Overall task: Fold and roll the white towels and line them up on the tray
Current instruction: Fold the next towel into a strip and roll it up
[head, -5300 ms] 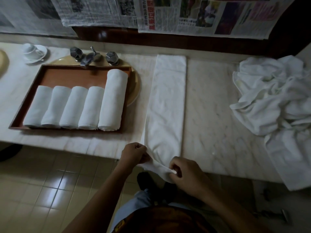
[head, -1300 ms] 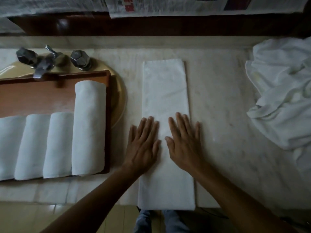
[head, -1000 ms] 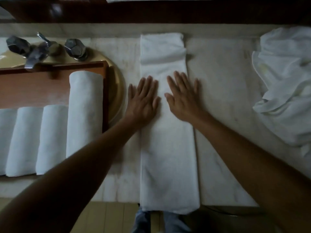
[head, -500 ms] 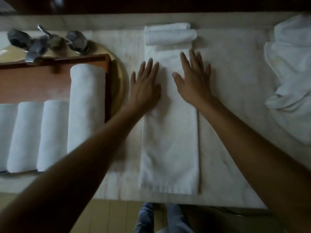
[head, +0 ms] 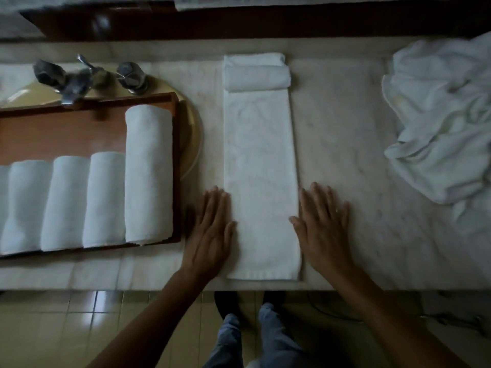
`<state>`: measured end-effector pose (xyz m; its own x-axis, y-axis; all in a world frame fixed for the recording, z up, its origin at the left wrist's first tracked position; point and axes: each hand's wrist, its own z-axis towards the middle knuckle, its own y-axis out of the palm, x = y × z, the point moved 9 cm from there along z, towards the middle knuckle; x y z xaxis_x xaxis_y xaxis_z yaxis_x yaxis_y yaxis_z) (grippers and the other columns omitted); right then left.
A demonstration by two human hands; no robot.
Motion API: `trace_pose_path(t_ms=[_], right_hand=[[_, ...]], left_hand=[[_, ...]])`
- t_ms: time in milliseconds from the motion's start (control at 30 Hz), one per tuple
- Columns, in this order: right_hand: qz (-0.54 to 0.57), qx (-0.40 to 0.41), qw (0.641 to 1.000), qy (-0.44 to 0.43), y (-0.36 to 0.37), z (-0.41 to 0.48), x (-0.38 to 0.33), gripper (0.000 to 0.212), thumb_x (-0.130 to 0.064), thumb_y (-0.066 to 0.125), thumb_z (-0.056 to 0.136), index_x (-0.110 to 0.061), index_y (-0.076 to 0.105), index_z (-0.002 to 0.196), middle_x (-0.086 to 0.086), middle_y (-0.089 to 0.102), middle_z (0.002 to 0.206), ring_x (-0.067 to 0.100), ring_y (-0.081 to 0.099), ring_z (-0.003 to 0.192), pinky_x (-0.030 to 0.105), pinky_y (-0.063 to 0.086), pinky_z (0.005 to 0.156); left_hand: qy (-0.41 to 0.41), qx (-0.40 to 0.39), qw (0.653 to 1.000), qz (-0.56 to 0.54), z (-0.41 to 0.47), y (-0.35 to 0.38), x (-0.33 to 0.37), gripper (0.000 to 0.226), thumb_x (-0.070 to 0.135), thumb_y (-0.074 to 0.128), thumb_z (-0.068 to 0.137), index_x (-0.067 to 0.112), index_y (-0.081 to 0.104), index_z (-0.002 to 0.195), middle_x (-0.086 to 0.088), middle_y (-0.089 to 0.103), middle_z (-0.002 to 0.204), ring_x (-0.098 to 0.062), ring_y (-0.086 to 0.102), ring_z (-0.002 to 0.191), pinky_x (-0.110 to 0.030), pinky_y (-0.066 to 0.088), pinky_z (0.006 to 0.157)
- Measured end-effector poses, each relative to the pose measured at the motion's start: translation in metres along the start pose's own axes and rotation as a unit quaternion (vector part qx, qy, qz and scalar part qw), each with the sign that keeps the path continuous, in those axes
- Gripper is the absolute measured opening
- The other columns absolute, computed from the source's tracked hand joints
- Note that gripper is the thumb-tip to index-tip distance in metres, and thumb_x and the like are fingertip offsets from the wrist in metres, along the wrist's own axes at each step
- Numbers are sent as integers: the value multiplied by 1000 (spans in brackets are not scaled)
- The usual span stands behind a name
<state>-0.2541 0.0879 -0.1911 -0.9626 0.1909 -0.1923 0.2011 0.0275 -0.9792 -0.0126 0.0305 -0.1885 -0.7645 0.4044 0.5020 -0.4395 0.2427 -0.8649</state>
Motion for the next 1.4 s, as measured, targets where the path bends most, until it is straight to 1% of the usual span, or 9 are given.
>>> trace_pose_path(t_ms=[100, 233, 500, 633, 767, 933, 1133, 1267, 1400], right_hand=[[53, 1, 998, -19, -12, -17, -7, 66, -50, 35, 104, -20, 26, 162, 4, 13, 172, 28, 8, 159, 59, 14, 123], [106, 30, 980, -168, -23, -67, -61, 50, -32, 60, 99, -12, 56, 144, 8, 46, 156, 28, 35, 149, 51, 33, 119], [86, 5, 963, -257, -7, -108, -54, 55, -24, 80, 84, -19, 61, 135, -1, 54, 130, 20, 54, 115, 36, 51, 93], [113, 7, 956, -272, -7, -109, -47, 34, -15, 80, 83, -19, 69, 115, -3, 60, 114, 18, 58, 100, 34, 53, 79], [170, -42, 963, -203, -2, -107, -34, 15, -21, 62, 95, -23, 70, 107, -9, 62, 106, 11, 57, 98, 32, 52, 79], [275, -134, 951, 42, -4, -93, -10, 23, -34, 79, 88, -28, 72, 110, -17, 68, 100, 0, 63, 90, 27, 56, 82], [286, -189, 922, 178, -6, -78, 1, 32, -46, 89, 71, -29, 73, 92, -13, 73, 86, 2, 67, 81, 20, 51, 67], [265, -158, 936, 170, -8, -72, -9, 31, -41, 88, 71, -28, 68, 91, -10, 68, 88, 9, 66, 83, 28, 55, 75], [218, -99, 970, 45, -17, -70, -32, 22, -25, 82, 83, -27, 62, 94, -8, 57, 97, 10, 57, 90, 32, 53, 77]], left_hand=[[-34, 33, 999, -23, -24, -21, 6, 64, 30, 45, 104, 9, 27, 162, -12, 18, 171, -27, 16, 159, -49, 26, 124], [28, -1, 999, -32, -62, -13, 47, 49, 40, 52, 99, 21, 53, 144, -4, 50, 144, -19, 50, 128, -37, 51, 98], [217, -64, 973, 38, -93, 3, 42, 28, 31, 58, 100, 20, 71, 122, 1, 64, 127, -20, 59, 108, -32, 53, 88], [254, -96, 962, 34, -92, -4, 42, 25, 16, 67, 97, 18, 71, 122, 2, 66, 119, -18, 60, 99, -31, 53, 80], [231, -125, 964, 48, -91, -1, 37, 30, 8, 69, 88, 16, 73, 116, 0, 70, 109, -20, 63, 92, -36, 56, 76], [-19, -94, 992, -87, -73, -25, 18, 16, 16, 75, 92, 24, 73, 106, 10, 73, 99, 2, 63, 82, -7, 43, 69], [-192, -113, 960, -172, -64, -18, -2, 8, 19, 78, 91, 23, 73, 96, 8, 71, 88, -5, 66, 78, -6, 43, 53], [-157, -73, 981, -87, -58, -22, 14, 14, 13, 74, 88, 20, 66, 97, 1, 57, 97, -10, 56, 76, -11, 38, 54], [15, -66, 998, 20, -63, -12, 51, 19, -2, 64, 91, 16, 65, 95, 2, 53, 99, -13, 48, 84, -27, 48, 66]])
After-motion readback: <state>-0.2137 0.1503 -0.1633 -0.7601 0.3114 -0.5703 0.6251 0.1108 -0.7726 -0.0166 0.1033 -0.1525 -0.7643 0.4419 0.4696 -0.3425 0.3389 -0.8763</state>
